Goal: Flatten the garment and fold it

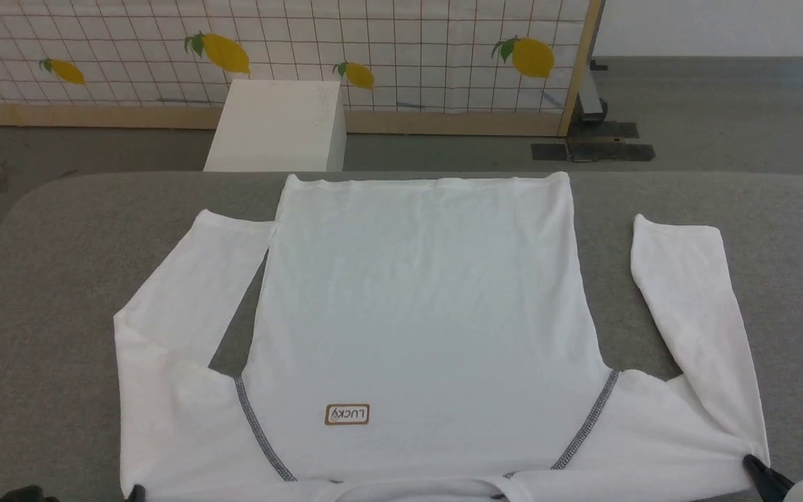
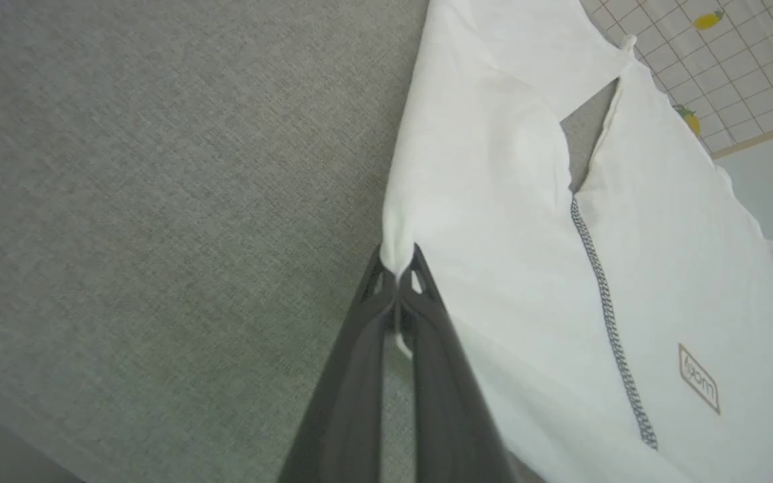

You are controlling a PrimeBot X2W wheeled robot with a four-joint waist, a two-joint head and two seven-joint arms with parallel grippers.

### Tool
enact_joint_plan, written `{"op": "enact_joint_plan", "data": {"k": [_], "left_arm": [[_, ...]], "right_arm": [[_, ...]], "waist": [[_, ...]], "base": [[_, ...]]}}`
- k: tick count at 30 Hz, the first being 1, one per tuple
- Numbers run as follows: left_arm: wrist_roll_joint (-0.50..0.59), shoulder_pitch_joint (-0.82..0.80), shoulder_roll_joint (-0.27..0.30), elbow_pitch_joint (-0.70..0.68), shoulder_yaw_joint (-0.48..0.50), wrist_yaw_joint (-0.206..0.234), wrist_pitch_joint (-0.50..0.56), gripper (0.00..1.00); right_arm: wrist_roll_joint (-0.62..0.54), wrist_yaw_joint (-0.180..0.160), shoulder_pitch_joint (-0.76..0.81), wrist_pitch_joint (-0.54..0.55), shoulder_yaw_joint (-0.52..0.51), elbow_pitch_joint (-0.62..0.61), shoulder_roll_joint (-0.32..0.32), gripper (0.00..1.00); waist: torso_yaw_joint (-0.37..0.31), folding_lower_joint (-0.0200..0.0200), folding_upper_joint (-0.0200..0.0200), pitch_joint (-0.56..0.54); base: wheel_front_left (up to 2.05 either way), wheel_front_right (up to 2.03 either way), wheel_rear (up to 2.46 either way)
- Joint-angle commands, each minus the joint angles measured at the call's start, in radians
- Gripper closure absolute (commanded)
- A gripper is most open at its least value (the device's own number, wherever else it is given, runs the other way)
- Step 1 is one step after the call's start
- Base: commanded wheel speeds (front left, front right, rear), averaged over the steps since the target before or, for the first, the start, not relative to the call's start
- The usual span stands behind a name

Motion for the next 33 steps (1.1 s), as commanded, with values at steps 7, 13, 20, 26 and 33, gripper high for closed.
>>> {"op": "enact_joint_plan", "data": {"k": [7,13,20,26,33], "left_arm": [[0.1,-0.035,0.029,0.037,-0.108,0.061,0.072,1.0],[0.095,-0.068,0.025,0.082,-0.119,0.065,0.092,0.0],[0.098,-0.065,0.082,-0.036,-0.044,0.105,0.086,0.0],[0.195,-0.118,0.148,-0.157,0.001,0.042,-0.11,0.0],[0.338,-0.215,0.154,-0.157,-0.047,-0.072,-0.407,0.0]], "right_arm": [[-0.19,-0.002,-0.049,0.172,0.105,0.016,-0.006,1.0],[-0.224,-0.002,-0.079,0.188,0.146,0.111,-0.006,0.0],[-0.132,-0.002,-0.113,0.128,0.058,0.072,-0.006,0.0],[-0.17,-0.002,-0.23,0.053,-0.074,-0.014,-0.006,0.0],[-0.276,-0.002,-0.512,0.018,-0.08,0.074,-0.054,0.0]], "waist": [[-0.012,0.0002,0.0,0.022],[-0.005,0.0002,0.0,0.038],[-0.001,0.0002,0.0,0.042],[-0.014,0.0002,0.0,0.07],[-0.036,0.0002,0.0,0.179]], "base": [[0.0,0.0,0.0],[0.0,0.0,0.0],[0.0,0.0,0.0],[0.0,0.0,0.0],[0.0,0.0,0.0]]}}
